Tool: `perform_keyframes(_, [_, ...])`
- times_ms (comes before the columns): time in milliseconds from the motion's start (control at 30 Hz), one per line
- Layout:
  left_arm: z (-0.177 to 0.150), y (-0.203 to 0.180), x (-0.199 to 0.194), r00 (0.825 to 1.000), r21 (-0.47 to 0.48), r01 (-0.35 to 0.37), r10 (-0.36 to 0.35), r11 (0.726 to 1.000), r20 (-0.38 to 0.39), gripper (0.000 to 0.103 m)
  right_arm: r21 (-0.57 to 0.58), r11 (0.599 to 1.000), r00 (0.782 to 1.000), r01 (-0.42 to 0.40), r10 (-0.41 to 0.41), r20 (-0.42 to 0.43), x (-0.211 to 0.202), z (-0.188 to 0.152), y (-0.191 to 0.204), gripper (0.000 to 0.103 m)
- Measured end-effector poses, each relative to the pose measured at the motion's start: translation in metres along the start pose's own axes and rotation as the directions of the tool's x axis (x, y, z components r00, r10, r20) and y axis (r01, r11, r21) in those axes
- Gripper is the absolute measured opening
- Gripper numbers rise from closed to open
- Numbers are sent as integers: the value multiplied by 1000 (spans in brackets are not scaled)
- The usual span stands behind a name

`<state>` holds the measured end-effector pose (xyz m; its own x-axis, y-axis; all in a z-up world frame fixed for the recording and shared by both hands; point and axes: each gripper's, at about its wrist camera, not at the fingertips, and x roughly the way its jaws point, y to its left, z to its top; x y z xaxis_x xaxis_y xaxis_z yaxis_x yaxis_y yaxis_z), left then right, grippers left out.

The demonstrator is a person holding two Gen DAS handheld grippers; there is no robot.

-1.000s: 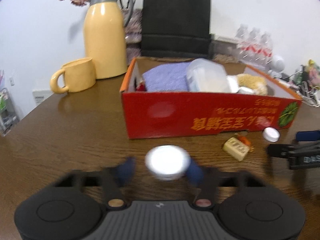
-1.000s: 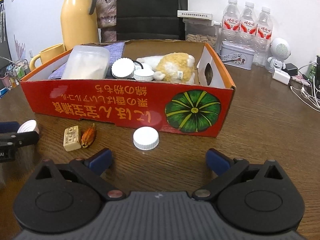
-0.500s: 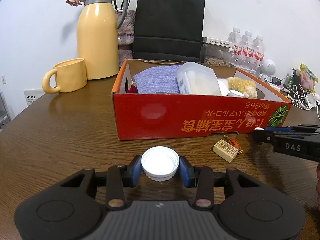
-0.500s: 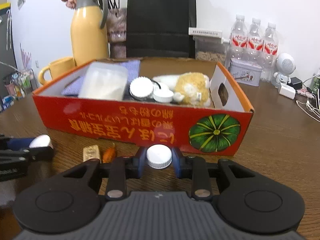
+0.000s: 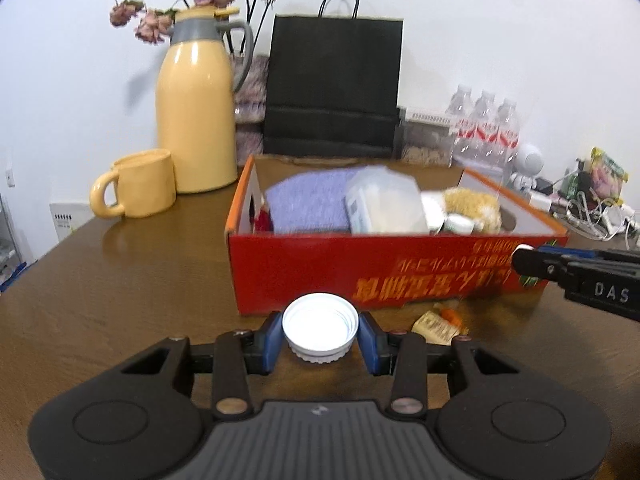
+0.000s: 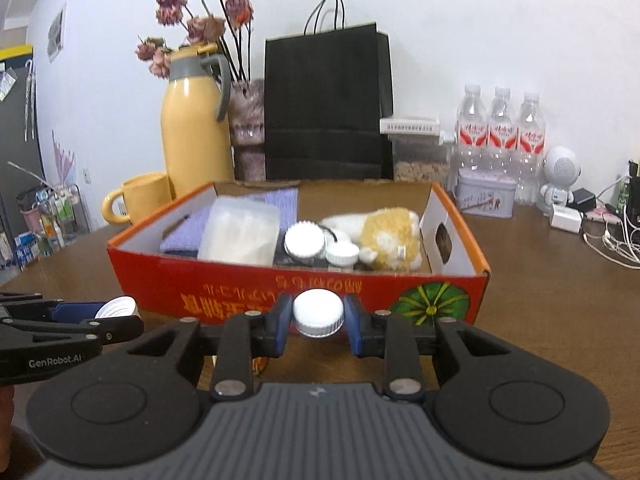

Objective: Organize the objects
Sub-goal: 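Carry both white caps into the box and open both tools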

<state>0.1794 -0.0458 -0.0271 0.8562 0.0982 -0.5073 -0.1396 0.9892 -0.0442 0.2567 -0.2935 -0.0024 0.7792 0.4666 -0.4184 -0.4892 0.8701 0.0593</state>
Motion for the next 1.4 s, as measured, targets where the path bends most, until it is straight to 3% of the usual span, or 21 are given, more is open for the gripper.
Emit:
perform_keyframes(367, [50, -13, -8, 991, 20, 52, -54, 998, 120, 39, 20, 1000, 998, -16, 15, 61, -2, 32, -7, 29])
perform_keyframes(733, [93, -24, 24, 980, 34, 56, -62, 998, 188, 39, -4, 1000, 998, -10, 10, 60, 37, 53, -5, 29])
perform_keyframes(1400, [131, -19, 101, 988, 14, 54, -55, 998, 144, 39, 9, 1000, 1000, 19, -20, 16, 103, 71, -26, 29])
